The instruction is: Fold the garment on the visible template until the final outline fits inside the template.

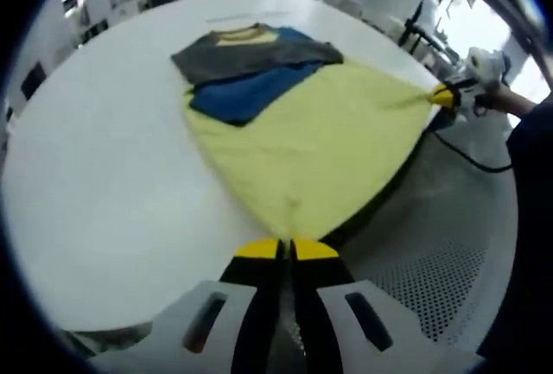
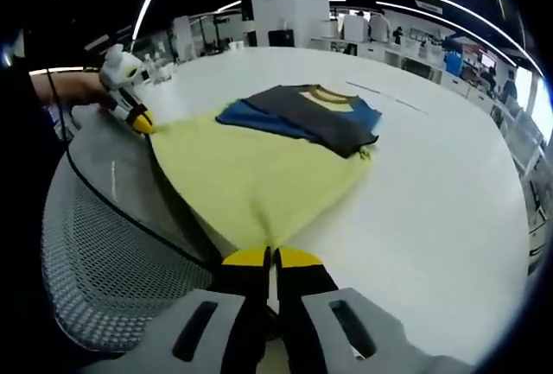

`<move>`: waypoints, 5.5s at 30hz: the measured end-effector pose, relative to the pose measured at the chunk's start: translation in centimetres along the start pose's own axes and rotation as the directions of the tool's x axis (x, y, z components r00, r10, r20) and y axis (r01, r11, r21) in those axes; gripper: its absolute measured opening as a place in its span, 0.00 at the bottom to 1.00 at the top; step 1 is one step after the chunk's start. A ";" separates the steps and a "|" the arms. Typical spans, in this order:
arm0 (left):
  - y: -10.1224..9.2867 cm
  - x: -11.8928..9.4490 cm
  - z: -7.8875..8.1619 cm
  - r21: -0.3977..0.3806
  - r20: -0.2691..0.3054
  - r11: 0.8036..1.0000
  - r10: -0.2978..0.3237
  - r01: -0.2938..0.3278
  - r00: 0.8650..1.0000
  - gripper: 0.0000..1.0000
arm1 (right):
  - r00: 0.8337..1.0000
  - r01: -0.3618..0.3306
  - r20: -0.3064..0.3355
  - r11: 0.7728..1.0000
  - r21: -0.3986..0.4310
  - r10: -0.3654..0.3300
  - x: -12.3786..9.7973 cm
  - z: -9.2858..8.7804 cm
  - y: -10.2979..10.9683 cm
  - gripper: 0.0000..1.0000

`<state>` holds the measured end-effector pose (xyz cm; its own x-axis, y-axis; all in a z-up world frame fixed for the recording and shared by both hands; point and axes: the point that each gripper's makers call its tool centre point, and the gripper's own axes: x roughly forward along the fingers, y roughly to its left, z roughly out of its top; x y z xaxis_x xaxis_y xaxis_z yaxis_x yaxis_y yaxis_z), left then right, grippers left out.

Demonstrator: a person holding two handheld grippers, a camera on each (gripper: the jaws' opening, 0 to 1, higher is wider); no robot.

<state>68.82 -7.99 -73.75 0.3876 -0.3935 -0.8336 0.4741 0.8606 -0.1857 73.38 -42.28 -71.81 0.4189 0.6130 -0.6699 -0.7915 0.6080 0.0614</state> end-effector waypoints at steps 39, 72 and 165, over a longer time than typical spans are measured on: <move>-3.2 -4.3 0.1 -0.170 0.129 0.984 -0.025 0.047 0.991 0.00 | 0.998 -0.069 -0.008 0.998 -0.010 0.069 -3.4 -0.7 3.5 0.02; -3.7 -9.3 3.2 -0.163 0.214 0.986 0.003 0.033 0.977 0.00 | 0.991 -0.066 0.114 0.998 0.007 0.065 -7.0 3.9 3.4 0.02; 12.0 3.9 20.3 -0.256 0.275 0.959 -0.046 0.119 0.960 0.00 | 0.986 0.041 0.162 0.998 -0.045 -0.033 7.6 15.5 -16.6 0.02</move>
<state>92.05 -5.75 -68.64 0.5676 -0.5066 -0.6490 0.2992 0.8613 -0.4107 96.59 -39.87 -66.42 0.5113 0.6660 -0.5432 -0.7928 0.6095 0.0010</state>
